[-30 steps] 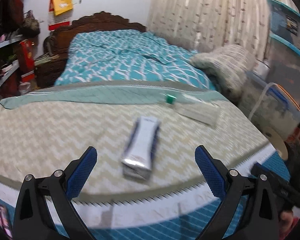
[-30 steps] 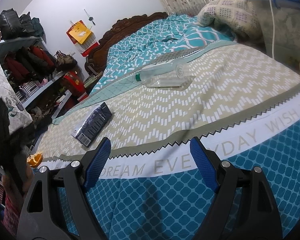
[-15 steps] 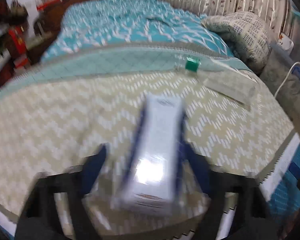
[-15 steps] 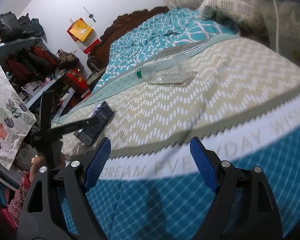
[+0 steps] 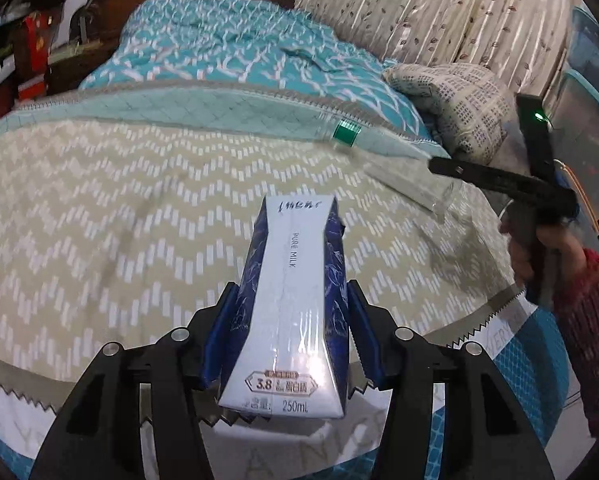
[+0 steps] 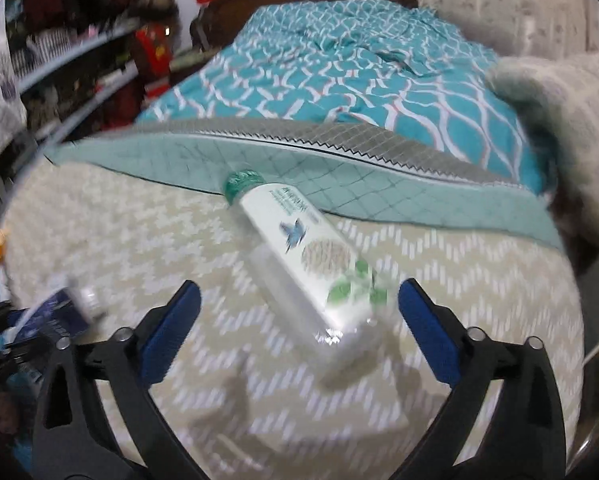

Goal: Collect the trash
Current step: 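Grasp the clear plastic bottle with the right tool while the left holds the carton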

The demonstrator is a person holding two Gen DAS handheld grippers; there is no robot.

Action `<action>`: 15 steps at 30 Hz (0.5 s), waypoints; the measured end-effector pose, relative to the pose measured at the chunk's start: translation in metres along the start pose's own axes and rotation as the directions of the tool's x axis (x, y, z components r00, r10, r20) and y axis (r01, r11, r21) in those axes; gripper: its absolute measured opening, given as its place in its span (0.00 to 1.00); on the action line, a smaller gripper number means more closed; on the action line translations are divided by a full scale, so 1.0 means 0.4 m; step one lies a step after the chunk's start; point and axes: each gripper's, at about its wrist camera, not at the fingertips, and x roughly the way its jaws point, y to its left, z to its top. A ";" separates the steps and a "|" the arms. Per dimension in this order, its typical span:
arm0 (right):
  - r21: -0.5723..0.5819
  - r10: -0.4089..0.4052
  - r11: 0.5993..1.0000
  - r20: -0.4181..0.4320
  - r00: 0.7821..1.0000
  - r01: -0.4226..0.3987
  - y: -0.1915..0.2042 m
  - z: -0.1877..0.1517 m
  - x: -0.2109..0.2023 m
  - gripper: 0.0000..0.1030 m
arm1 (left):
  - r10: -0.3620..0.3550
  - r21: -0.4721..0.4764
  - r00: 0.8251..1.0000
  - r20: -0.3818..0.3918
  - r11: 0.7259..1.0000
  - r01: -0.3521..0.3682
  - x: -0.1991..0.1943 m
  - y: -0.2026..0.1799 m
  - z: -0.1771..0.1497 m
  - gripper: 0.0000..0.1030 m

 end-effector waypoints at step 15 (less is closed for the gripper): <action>0.128 0.063 0.990 -0.021 0.998 -0.060 0.028 -0.126 -0.111 0.63 | 0.011 0.013 1.000 0.013 1.000 -0.011 0.003 -0.002 -0.005 0.49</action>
